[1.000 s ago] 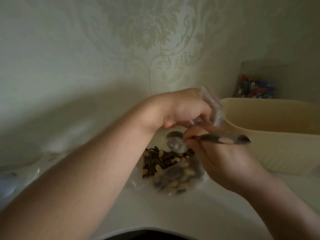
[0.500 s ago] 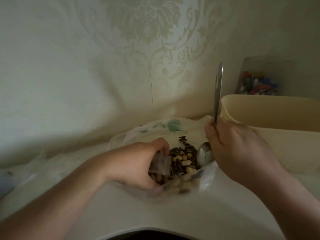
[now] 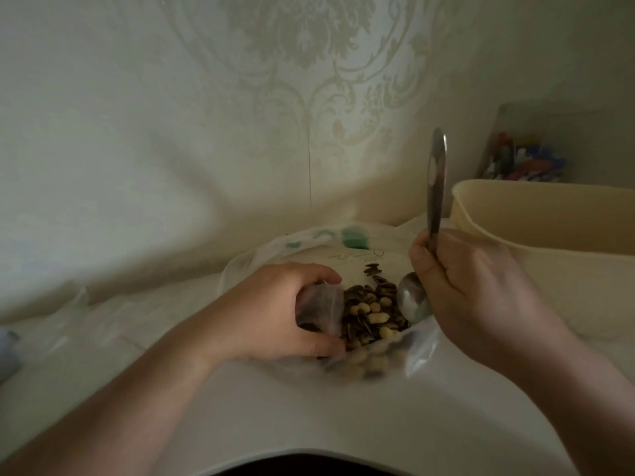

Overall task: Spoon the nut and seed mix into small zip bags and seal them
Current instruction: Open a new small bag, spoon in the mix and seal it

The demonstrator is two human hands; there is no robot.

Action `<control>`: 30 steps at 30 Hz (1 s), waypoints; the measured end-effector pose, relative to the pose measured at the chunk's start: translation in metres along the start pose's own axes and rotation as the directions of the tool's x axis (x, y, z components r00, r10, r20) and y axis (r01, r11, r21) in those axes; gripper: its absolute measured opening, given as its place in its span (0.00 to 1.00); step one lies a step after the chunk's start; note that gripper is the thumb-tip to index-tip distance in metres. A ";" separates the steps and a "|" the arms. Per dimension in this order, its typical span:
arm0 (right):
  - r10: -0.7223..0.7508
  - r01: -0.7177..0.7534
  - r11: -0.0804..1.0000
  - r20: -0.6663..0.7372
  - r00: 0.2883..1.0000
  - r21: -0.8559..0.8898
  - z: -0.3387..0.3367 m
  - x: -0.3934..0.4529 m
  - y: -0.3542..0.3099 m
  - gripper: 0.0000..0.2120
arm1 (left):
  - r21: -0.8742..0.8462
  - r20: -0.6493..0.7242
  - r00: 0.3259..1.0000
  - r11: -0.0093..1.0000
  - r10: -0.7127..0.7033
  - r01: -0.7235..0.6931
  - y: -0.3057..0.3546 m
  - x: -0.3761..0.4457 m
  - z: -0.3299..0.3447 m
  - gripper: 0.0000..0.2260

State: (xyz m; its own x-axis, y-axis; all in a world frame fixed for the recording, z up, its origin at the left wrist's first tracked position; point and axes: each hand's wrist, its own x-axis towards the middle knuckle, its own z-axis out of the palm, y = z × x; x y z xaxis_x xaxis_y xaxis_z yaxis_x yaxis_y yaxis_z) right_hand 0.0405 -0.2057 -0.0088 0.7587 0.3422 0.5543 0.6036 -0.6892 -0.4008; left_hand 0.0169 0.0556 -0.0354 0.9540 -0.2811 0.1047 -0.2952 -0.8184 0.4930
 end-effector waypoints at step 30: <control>0.445 -0.546 0.625 0.320 0.836 0.558 -0.008 0.008 -0.006 0.18 | -0.312 -0.150 0.986 0.950 -0.073 0.023 -0.022 0.001 -0.003 0.41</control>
State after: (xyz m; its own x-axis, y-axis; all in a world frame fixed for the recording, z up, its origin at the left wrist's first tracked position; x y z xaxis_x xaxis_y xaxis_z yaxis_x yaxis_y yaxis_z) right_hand 0.0416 -0.2039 0.0038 0.9816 0.1838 0.0516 0.0993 -0.2610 -0.9602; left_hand 0.0243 0.0751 -0.0432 0.9701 -0.1423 0.1968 -0.2422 -0.6276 0.7399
